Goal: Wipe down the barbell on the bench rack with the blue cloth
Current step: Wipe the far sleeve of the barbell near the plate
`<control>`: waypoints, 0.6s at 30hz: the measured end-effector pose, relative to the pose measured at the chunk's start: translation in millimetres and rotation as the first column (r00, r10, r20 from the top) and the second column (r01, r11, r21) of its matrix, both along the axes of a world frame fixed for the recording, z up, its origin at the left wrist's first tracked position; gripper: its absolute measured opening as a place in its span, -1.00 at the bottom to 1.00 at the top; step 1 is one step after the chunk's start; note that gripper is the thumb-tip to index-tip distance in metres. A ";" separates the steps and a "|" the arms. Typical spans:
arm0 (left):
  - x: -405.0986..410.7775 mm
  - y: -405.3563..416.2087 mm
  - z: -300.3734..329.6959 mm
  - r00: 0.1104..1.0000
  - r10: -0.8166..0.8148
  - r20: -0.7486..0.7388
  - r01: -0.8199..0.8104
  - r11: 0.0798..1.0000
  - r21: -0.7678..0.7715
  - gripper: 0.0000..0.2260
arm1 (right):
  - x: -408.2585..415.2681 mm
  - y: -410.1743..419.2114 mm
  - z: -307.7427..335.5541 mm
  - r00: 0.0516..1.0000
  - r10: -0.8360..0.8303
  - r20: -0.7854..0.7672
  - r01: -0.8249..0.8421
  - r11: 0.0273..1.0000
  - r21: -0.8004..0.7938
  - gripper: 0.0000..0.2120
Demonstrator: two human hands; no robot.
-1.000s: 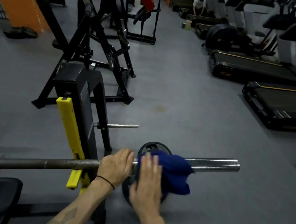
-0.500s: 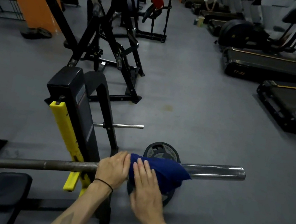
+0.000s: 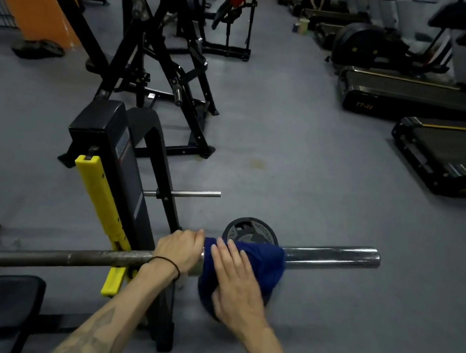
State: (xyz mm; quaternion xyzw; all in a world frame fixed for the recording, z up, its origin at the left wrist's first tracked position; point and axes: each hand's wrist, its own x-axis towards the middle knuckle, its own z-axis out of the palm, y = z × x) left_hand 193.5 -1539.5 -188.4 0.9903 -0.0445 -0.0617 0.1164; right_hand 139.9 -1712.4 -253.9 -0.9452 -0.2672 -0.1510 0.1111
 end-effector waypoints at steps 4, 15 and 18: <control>-17.6 13.1 -17.3 0.979 -0.103 0.176 0.116 0.991 -0.063 -0.74 | 9.5 -61.5 -3.8 0.975 -0.216 0.042 0.210 0.970 0.126 -0.06; -48.0 42.8 -27.2 0.913 -0.191 0.360 0.287 0.929 -0.234 -0.53 | -14.0 -12.4 -11.0 0.980 -0.193 0.051 0.184 0.972 0.148 0.01; -45.4 42.0 -26.6 0.900 -0.215 0.379 0.305 0.932 -0.195 -0.54 | -10.2 -29.2 -5.8 0.872 -0.485 -0.058 0.478 0.823 0.306 -0.04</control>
